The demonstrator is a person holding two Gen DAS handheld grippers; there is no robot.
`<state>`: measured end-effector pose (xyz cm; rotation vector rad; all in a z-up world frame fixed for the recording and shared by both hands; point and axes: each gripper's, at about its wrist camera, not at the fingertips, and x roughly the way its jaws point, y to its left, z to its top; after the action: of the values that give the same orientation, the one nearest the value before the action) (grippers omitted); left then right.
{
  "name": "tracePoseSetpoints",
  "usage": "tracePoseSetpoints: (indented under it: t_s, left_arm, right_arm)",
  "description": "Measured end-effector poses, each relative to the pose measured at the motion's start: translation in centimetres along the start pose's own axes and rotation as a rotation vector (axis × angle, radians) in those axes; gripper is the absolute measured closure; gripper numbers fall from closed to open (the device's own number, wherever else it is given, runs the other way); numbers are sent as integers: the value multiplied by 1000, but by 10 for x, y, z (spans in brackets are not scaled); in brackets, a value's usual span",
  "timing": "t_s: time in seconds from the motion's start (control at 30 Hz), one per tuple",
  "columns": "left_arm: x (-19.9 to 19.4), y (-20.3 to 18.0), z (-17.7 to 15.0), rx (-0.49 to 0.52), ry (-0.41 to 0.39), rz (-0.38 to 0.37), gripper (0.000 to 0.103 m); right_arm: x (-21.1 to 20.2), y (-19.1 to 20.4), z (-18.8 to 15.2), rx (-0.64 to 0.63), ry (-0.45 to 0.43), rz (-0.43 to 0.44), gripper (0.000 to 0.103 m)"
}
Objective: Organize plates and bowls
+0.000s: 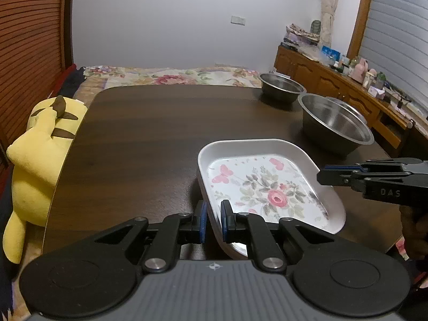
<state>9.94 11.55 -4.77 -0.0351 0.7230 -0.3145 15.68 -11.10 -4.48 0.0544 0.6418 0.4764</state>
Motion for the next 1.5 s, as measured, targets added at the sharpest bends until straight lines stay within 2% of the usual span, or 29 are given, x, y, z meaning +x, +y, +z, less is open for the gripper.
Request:
tracePoseSetpoints:
  t_s: [0.4, 0.47, 0.57, 0.67, 0.83, 0.9, 0.97, 1.03, 1.27, 1.5]
  left_arm:
    - [-11, -17, 20, 17, -78, 10, 91]
    - [-10, -26, 25, 32, -91, 10, 88]
    - [-8, -39, 33, 51, -112, -5, 77]
    - [-4, -54, 40, 70, -130, -29, 70]
    - [6, -80, 51, 99, -150, -60, 62]
    - [10, -90, 54, 113, -153, -76, 59]
    - [14, -100, 56, 130, -159, -86, 56]
    - [18, -109, 59, 142, -168, -98, 49]
    - [42, -131, 66, 152, -165, -132, 47]
    - [66, -143, 73, 155, -159, -124, 45]
  right_arm:
    - [-35, -14, 2, 11, -104, -34, 87]
    - [-44, -21, 2, 14, -127, -50, 87]
    - [-58, -30, 2, 25, -159, -63, 86]
    - [-74, -37, 2, 25, -198, -82, 67]
    - [-95, -51, 2, 16, -241, -136, 66]
    - [-102, -59, 2, 23, -255, -146, 61]
    - [-107, -65, 1, 30, -268, -161, 60]
    - [-111, -72, -1, 38, -275, -175, 60]
    - [-106, -95, -3, 62, -277, -229, 59]
    - [-93, -117, -5, 84, -261, -251, 58]
